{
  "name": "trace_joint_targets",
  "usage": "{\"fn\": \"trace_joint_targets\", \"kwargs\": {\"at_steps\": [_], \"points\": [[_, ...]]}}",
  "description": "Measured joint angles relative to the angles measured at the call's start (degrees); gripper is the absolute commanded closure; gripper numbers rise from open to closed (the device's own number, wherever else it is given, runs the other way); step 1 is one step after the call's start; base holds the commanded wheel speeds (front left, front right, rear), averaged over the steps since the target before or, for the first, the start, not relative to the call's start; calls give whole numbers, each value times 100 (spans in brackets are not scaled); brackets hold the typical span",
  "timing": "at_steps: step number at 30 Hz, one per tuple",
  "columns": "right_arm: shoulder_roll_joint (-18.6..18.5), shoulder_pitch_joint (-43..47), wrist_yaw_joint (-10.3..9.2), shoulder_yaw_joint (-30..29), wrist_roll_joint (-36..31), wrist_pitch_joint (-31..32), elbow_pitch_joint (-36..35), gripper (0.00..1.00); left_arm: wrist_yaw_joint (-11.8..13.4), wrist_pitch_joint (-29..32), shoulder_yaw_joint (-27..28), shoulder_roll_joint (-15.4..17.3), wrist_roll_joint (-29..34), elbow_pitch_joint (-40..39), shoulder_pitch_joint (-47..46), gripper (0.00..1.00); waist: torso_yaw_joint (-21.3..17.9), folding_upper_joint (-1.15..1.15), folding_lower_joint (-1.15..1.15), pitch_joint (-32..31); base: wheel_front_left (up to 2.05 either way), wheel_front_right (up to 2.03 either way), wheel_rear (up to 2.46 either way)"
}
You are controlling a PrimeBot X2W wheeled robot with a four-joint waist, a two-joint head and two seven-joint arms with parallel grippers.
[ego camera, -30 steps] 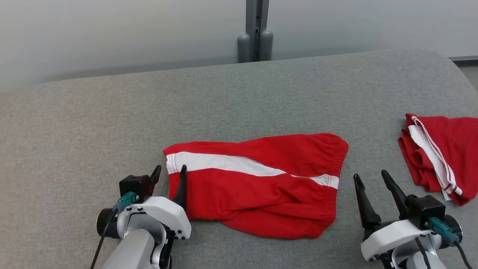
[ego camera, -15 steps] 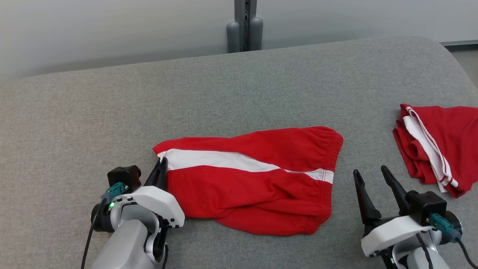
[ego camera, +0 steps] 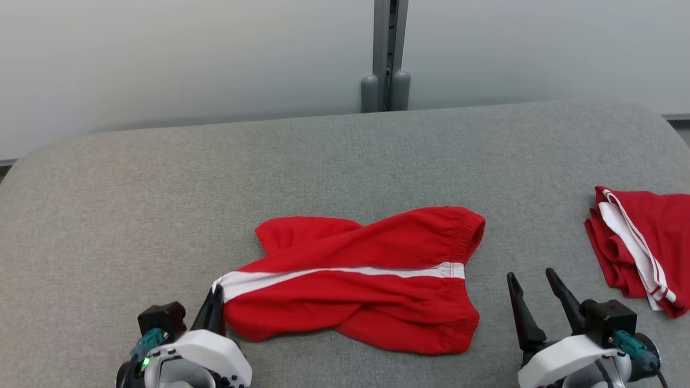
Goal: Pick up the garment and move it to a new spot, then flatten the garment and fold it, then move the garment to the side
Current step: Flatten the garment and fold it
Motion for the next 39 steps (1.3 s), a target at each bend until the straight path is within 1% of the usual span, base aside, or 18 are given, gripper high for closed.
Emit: {"fn": "trace_joint_targets", "kwargs": {"at_steps": [5,10,11,12,15,16,19,26,31,39], "points": [[44,127,0,56,29,0,52,0,8,-1,326,15,354,-210,376,100,143,0,0,-239,0,0,0],[70,151,0,92,63,0,62,0,-36,-1,544,66,660,-263,409,100,179,0,0,-314,0,0,0],[74,151,0,101,63,0,54,0,-36,-1,587,69,704,-260,421,76,168,0,0,-322,0,0,0],[77,151,0,100,63,0,29,0,-37,-1,623,70,750,-266,439,0,152,0,0,-331,0,0,0],[93,150,0,66,21,0,-119,0,-10,-1,728,93,1013,-427,508,0,82,0,0,-364,0,0,0],[93,150,0,66,21,0,-119,0,-10,-1,728,93,1013,-427,508,0,82,0,0,-364,0,0,0],[100,155,0,-15,-70,0,-205,0,24,-1,836,110,1326,-770,646,0,7,0,0,-404,0,0,0],[110,284,0,141,-81,0,-341,0,68,-1,1135,64,1697,-1402,1314,0,-85,0,0,-515,0,0,0],[113,391,0,286,-56,1,-222,0,38,-1,1149,31,1871,-1540,1669,0,10,0,0,-573,0,0,0],[113,392,0,137,-45,0,-20,0,-37,-1,1138,15,2009,-1536,1777,0,175,0,0,-567,0,0,0]]}}
